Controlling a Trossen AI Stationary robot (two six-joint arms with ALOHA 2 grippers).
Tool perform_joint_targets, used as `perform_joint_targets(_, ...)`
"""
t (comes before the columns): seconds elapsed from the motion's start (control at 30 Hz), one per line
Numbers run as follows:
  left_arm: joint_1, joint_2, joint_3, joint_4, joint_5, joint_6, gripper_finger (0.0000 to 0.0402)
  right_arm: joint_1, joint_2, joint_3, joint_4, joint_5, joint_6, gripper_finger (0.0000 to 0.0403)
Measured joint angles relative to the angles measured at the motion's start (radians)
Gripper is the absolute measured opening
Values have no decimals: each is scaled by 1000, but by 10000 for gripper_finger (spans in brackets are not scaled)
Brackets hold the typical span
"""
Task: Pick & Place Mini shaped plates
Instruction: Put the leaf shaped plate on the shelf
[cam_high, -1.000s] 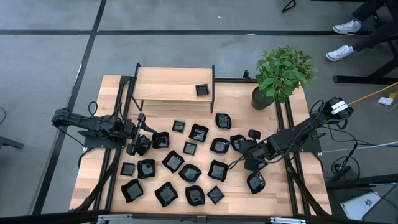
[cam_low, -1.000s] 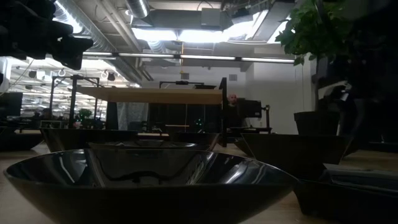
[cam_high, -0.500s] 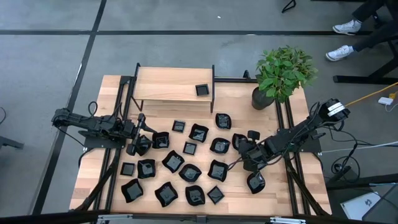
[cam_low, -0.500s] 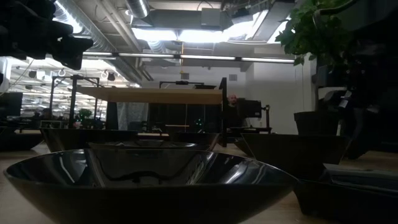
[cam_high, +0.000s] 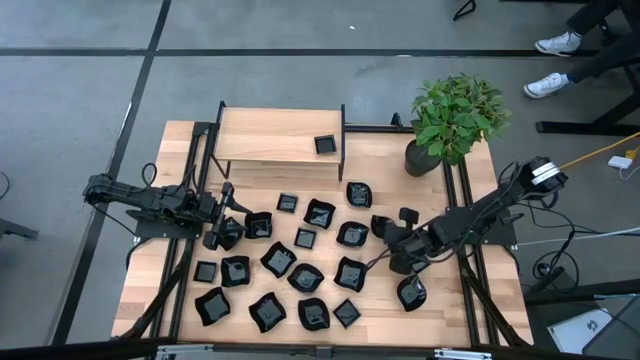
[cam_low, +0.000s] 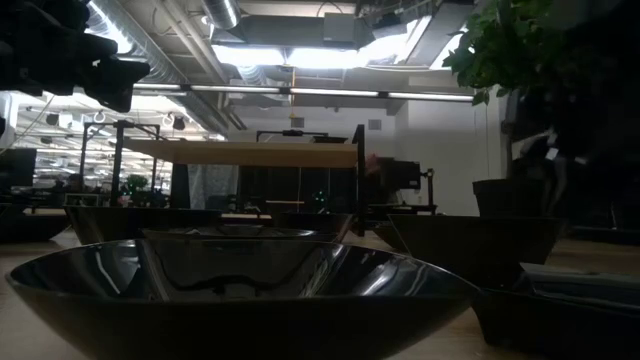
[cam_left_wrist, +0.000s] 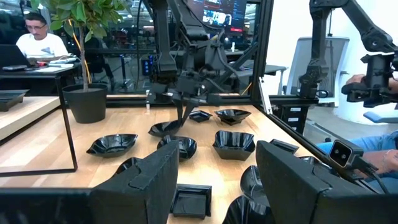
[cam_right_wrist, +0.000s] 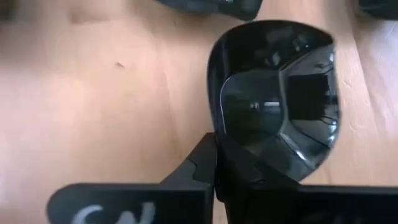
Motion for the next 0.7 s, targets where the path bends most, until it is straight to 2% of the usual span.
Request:
perform_joint_targets(0.23,0,0,0,0,0,0,208,0,-152,0,-4,-1,-3,6)
perform_joint_targets(0.47,0,0,0,0,0,0,207,-5,-269,0,19,43,-6,4)
perform_joint_targets(0.7,0,0,0,0,0,0,208,-49,-310,-1,184,36,-106,2)
